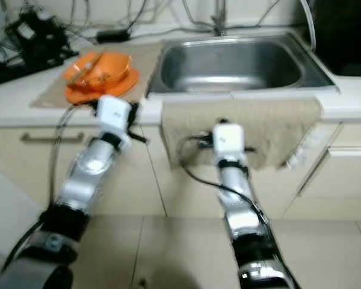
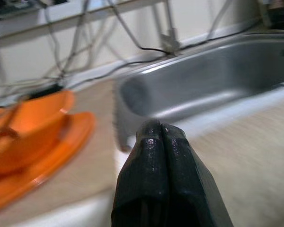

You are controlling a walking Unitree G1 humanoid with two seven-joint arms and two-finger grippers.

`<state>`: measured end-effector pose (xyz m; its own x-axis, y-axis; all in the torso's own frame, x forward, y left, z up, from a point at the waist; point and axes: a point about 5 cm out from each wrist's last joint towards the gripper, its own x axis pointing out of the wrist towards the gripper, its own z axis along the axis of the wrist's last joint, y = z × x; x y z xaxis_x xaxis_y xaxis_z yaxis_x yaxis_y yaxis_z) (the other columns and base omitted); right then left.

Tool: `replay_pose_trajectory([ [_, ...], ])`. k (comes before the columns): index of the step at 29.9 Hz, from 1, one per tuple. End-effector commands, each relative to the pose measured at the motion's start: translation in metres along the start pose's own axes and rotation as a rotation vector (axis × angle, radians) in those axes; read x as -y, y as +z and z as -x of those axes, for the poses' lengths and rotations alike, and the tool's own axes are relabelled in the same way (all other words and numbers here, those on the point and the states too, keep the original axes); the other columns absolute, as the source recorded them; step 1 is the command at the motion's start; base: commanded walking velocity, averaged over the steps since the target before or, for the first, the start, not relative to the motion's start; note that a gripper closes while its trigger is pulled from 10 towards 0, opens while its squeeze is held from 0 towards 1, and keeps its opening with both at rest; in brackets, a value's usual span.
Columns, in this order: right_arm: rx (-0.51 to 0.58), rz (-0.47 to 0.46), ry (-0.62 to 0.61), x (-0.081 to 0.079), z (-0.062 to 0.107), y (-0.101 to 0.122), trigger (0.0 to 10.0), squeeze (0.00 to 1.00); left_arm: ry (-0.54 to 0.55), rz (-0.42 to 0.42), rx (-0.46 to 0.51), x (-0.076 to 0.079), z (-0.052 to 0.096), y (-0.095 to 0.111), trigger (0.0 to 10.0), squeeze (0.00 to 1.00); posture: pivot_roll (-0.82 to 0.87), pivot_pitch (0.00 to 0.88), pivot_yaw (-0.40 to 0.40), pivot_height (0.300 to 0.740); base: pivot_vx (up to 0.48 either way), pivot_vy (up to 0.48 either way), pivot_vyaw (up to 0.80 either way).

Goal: Kitchen organization

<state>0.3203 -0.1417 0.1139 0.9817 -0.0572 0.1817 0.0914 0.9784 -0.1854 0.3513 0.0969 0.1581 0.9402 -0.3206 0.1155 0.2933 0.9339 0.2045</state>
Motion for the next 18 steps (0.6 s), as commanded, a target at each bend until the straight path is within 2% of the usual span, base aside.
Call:
replay_pose_trajectory([
  [1,0.024,-0.021,0.032,-0.0126,-0.0024,0.0075,10.0,0.00,0.054,-0.021,-0.023,-0.0153,0.0023,-0.0023,10.0,0.00,-0.04,0.000,0.084,0.740,0.000,0.000,0.00],
  [18,0.017,-0.024,0.022,-0.0105,-0.0026,0.0060,10.0,0.00,0.059,-0.004,-0.013,-0.0130,0.0011,-0.0005,10.0,0.00,-0.05,0.000,0.084,0.740,0.000,0.000,0.00],
])
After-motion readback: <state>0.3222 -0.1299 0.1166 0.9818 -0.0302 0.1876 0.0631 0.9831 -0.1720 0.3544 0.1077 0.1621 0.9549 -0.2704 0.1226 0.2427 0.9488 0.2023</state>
